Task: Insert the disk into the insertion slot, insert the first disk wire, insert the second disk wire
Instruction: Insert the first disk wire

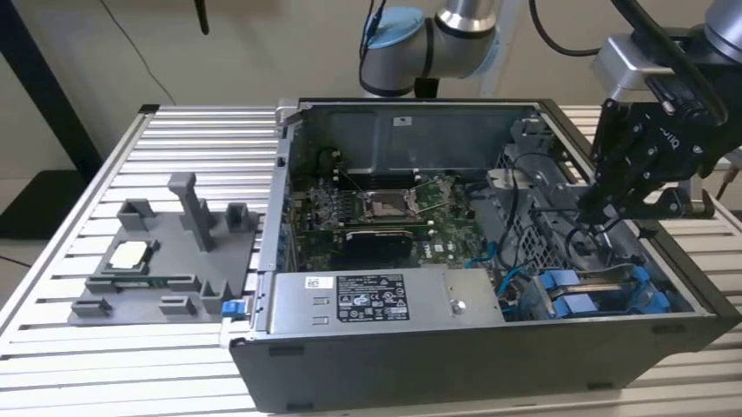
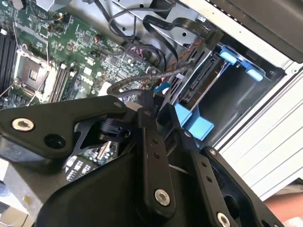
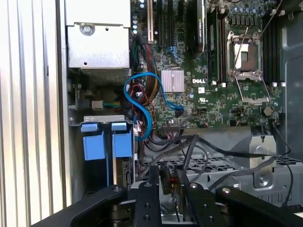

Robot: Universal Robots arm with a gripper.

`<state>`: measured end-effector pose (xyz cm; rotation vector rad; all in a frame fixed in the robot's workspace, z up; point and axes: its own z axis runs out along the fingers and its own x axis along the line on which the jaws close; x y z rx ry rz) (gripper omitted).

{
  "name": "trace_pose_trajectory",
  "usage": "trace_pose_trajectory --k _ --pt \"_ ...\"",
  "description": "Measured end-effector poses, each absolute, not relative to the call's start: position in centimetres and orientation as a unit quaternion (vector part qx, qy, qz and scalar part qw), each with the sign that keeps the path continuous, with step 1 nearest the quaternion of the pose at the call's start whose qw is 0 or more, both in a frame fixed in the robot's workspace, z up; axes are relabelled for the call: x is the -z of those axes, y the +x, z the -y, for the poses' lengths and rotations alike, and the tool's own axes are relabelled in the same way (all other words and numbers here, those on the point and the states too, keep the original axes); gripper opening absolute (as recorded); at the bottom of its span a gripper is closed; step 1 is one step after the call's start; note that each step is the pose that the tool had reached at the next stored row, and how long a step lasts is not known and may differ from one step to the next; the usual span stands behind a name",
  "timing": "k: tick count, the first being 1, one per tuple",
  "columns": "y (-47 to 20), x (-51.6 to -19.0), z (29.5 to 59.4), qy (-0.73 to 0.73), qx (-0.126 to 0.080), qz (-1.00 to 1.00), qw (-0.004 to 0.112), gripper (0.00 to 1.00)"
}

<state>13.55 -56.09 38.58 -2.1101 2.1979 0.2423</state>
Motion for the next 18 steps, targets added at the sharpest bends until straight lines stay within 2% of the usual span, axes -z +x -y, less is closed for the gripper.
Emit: trace_pose_trajectory --k 1,6,13,18 --pt "13.56 -38.58 56.09 -0.690 -0.079 -0.718 0.043 0.19" --pt "13.55 -38.57 56.10 -0.691 -0.078 -0.718 0.041 0.19" --pt "13.56 -38.49 56.09 -0.696 -0.051 -0.716 0.014 0.19" --pt "13.56 -38.32 56.09 -0.699 -0.040 -0.714 0.007 0.19"
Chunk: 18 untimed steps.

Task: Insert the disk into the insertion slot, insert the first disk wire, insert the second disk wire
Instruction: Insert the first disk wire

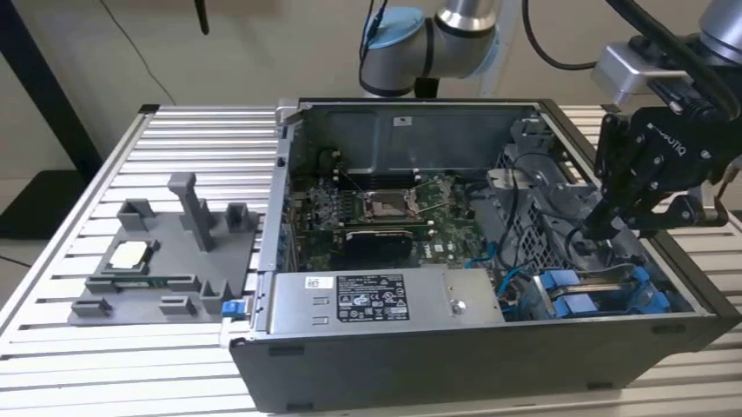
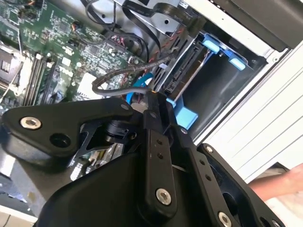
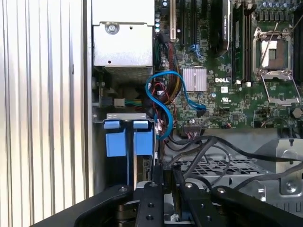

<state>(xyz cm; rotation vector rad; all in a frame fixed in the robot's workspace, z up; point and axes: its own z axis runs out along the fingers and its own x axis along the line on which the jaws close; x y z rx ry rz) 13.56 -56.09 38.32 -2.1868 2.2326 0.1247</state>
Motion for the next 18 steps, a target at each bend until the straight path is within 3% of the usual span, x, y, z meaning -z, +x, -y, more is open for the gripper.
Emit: trace_pose_trajectory --k 11,18 --pt "13.56 -37.87 56.09 -0.707 -0.017 -0.707 0.007 0.19" --pt "13.56 -37.63 56.09 -0.711 0.003 -0.703 0.018 0.19"
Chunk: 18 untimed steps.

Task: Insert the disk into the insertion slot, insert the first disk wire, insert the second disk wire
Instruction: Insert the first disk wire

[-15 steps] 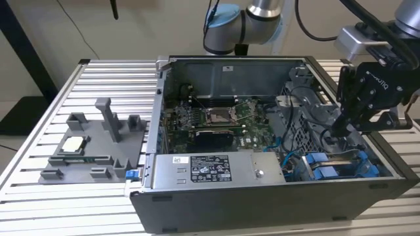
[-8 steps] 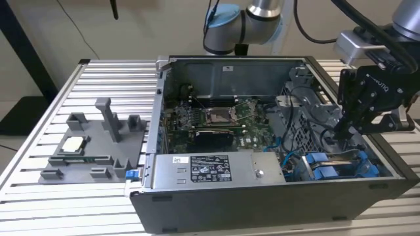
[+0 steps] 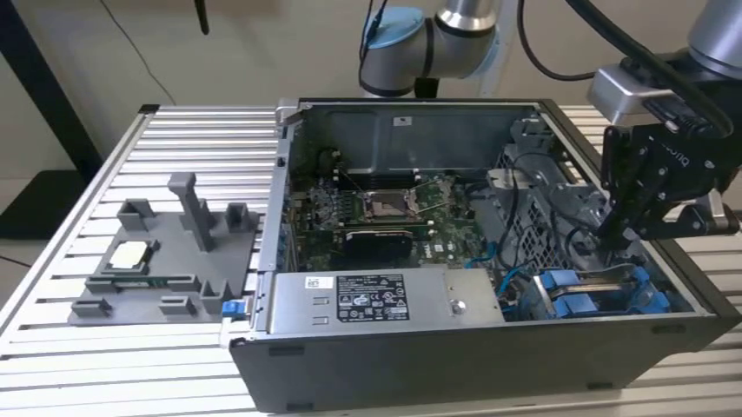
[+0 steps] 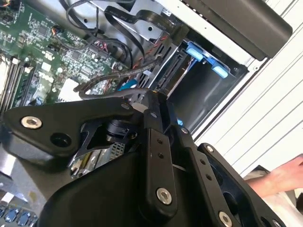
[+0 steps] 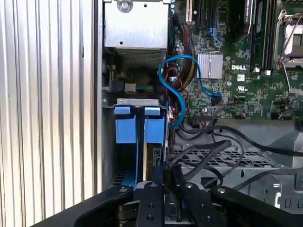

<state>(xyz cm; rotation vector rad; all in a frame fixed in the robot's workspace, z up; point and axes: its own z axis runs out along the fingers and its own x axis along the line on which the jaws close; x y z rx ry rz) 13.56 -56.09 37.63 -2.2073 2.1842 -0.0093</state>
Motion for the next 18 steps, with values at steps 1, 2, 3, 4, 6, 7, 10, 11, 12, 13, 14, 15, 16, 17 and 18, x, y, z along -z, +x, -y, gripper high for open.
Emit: trace_pose_trajectory --k 1,2,3,4,6,7,10,11,12,13,14,15,16,17,18 --pt "13.6 -37.6 56.1 -0.711 0.006 -0.703 0.021 0.19" --pt "13.6 -37.6 56.1 -0.711 0.010 -0.702 0.023 0.19" --pt "13.6 -37.5 56.1 -0.711 0.013 -0.702 0.026 0.19" --pt "13.6 -37.5 56.1 -0.711 0.016 -0.702 0.028 0.19" --pt "13.5 -37.3 56.1 -0.711 0.021 -0.702 0.033 0.19" --pt "13.5 -37.2 56.1 -0.711 0.024 -0.702 0.034 0.19" --pt "13.6 -36.9 56.1 -0.711 0.027 -0.702 0.037 0.19" --pt "13.6 -36.8 56.1 -0.711 0.028 -0.702 0.037 0.19" --pt "13.5 -36.7 56.1 -0.710 0.028 -0.702 0.037 0.19" --pt "13.5 -36.6 56.1 -0.709 0.028 -0.703 0.037 0.19" --pt "13.5 -36.5 56.1 -0.708 0.028 -0.705 0.037 0.19" --pt "13.5 -36.5 56.1 -0.706 0.028 -0.706 0.037 0.19" --pt "13.5 -36.5 56.1 -0.705 0.028 -0.708 0.037 0.19" --pt "13.5 -36.5 56.1 -0.703 0.028 -0.709 0.037 0.19" --pt "13.5 -36.5 56.1 -0.703 0.028 -0.709 0.037 0.19"
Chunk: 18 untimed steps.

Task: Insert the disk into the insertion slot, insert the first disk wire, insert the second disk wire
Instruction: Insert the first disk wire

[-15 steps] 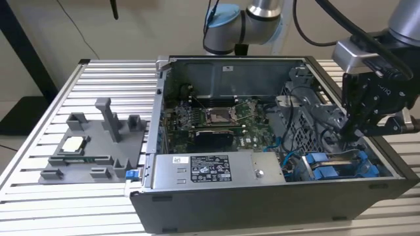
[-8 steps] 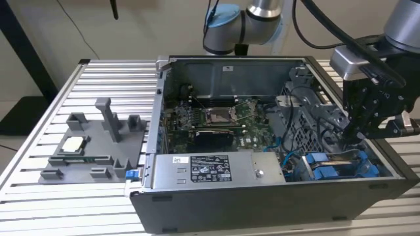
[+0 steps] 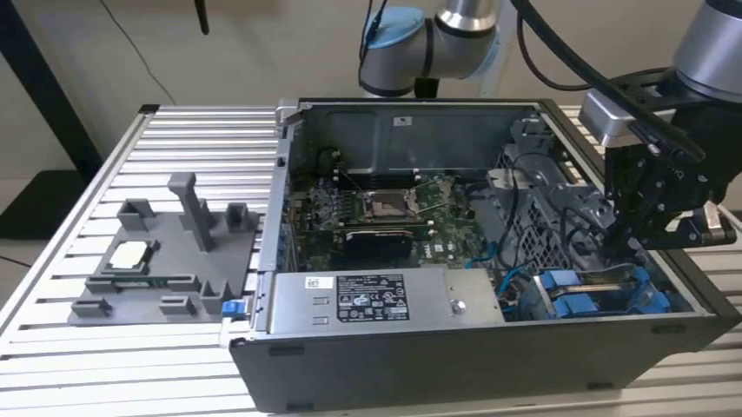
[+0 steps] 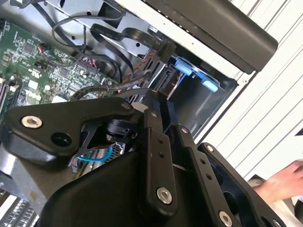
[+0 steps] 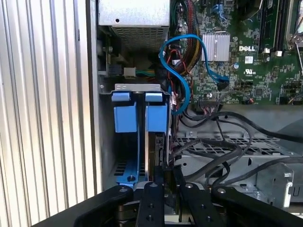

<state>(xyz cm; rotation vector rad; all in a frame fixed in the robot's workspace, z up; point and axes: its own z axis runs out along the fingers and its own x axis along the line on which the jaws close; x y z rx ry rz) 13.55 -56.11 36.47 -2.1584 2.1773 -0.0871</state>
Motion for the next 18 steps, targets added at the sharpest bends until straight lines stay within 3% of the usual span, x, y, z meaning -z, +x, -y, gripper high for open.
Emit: trace_pose_trajectory --k 18 --pt "13.57 -36.23 56.20 -0.703 0.027 -0.710 0.039 0.19"
